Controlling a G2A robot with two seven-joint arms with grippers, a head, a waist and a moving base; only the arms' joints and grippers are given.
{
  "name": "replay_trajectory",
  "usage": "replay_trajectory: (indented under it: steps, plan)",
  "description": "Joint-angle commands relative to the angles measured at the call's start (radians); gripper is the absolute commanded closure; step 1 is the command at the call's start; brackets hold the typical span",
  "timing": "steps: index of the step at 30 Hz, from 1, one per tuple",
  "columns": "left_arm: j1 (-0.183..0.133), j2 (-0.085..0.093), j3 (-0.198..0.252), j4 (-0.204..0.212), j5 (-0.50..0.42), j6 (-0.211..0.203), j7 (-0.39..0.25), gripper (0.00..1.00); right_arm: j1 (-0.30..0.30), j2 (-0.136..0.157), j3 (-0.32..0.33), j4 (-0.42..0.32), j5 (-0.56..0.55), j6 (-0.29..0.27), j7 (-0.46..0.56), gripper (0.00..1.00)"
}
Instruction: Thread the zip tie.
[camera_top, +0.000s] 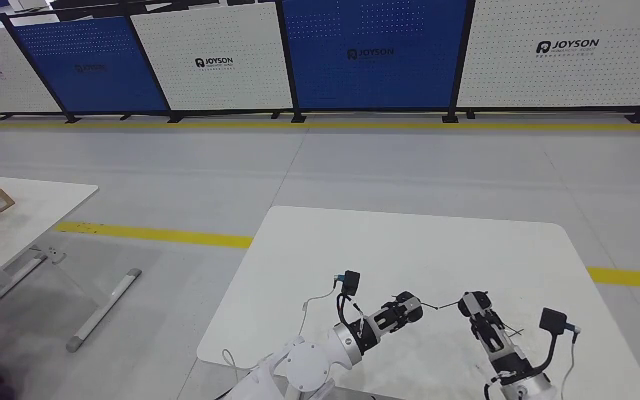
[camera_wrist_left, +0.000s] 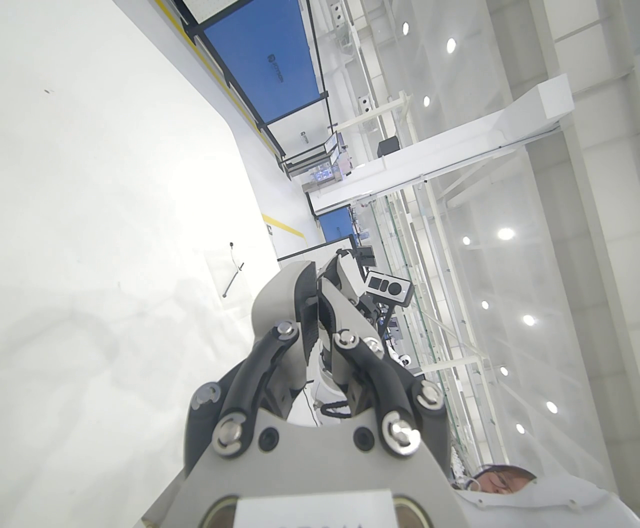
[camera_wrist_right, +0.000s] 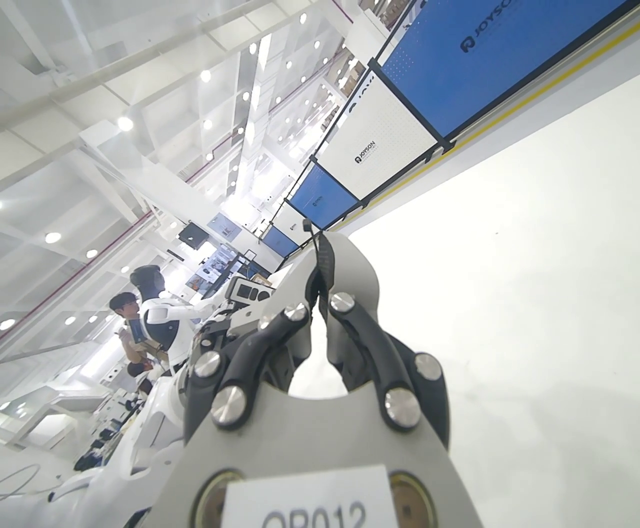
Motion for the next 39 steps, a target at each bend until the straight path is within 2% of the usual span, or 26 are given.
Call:
replay_trajectory:
  steps: [1,15,20,22,27,30,32,39]
  plan:
    - [0.000,0.000,0.000,0.000,0.000,0.000,0.000,1.00,0.000,-0.001,-0.001,0.000,-0.003,0.002,0.004,1.00]
    - [0.000,0.000,0.000,0.000,0.000,0.000,0.000,1.00,0.013,-0.009,-0.018,0.000,-0.029,0.019,0.015,1.00]
    - [0.000,0.001,0.001,0.011,0.022,0.010,0.003,1.00,-0.011,-0.008,0.013,-0.012,-0.007,-0.002,-0.001,1.00]
    - [0.000,0.003,0.002,0.025,0.036,0.004,-0.020,1.00,-0.022,-0.008,0.027,-0.015,0.003,-0.008,-0.006,1.00]
    - [-0.006,0.009,0.001,0.065,0.069,-0.057,-0.077,1.00,-0.022,-0.008,0.027,-0.015,0.003,-0.008,-0.006,1.00]
    - [-0.019,0.009,0.007,0.093,0.082,-0.102,-0.088,1.00,-0.022,-0.008,0.027,-0.015,0.003,-0.008,-0.006,1.00]
    - [-0.031,0.005,0.010,0.114,0.072,-0.133,-0.065,1.00,-0.022,-0.008,0.027,-0.015,0.003,-0.008,-0.006,1.00]
    - [-0.033,0.004,0.011,0.116,0.068,-0.139,-0.061,1.00,-0.019,-0.011,0.019,-0.013,-0.024,0.011,-0.029,1.00]
